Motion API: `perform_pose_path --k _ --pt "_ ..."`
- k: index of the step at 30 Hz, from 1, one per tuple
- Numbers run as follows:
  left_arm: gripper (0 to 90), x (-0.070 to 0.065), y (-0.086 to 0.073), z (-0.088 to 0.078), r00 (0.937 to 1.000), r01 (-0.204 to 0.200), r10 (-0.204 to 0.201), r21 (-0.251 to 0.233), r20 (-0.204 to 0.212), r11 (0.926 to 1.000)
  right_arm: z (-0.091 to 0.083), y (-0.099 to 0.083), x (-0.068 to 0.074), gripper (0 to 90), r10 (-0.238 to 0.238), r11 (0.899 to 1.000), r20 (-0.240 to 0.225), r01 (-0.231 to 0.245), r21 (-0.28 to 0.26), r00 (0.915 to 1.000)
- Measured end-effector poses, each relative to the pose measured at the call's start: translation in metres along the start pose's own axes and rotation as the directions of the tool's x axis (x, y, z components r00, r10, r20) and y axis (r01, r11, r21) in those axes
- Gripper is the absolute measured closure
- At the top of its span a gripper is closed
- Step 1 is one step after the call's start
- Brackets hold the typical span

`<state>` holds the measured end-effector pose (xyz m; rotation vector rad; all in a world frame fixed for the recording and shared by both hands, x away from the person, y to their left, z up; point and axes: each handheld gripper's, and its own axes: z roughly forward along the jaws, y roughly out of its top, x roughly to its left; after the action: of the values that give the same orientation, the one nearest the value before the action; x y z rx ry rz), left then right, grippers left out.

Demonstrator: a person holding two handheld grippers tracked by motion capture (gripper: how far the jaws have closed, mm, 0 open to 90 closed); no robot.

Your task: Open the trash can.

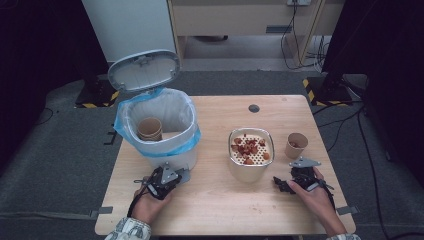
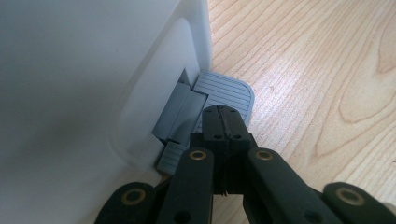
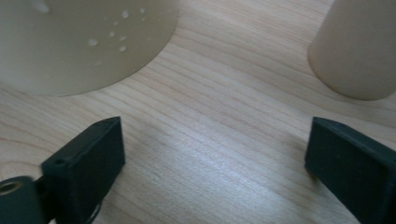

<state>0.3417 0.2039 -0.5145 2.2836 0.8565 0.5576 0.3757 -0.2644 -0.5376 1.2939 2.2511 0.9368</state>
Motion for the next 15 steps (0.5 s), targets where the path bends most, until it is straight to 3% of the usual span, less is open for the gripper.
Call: perform_pose_path --k 5,8,10,12,15 --pt "89.9 0.0 0.0 0.0 1.0 -0.005 0.005 0.002 0.0 1.0 -0.004 0.0 -0.003 9.2 0.001 1.0 0.024 -0.001 -0.014 0.9997" --pt "89.9 0.0 0.0 0.0 1.0 -0.005 0.005 0.002 0.0 1.0 -0.012 0.0 -0.007 10.3 0.008 0.999 0.078 -0.005 -0.044 0.997" --pt "89.9 0.0 0.0 0.0 1.0 -0.004 0.004 0.001 0.001 1.0 -0.013 0.0 -0.008 10.3 0.012 0.999 0.086 -0.008 -0.052 0.9962" --pt "89.9 0.0 0.0 0.0 1.0 -0.004 0.004 0.001 0.0 1.0 -0.017 0.002 -0.014 10.3 0.043 0.995 0.128 -0.031 -0.092 0.9908" --pt "89.9 0.0 0.001 0.0 1.0 -0.006 0.006 0.002 -0.001 1.0 -0.019 0.002 -0.017 10.4 0.063 0.993 0.145 -0.048 -0.105 0.9874"
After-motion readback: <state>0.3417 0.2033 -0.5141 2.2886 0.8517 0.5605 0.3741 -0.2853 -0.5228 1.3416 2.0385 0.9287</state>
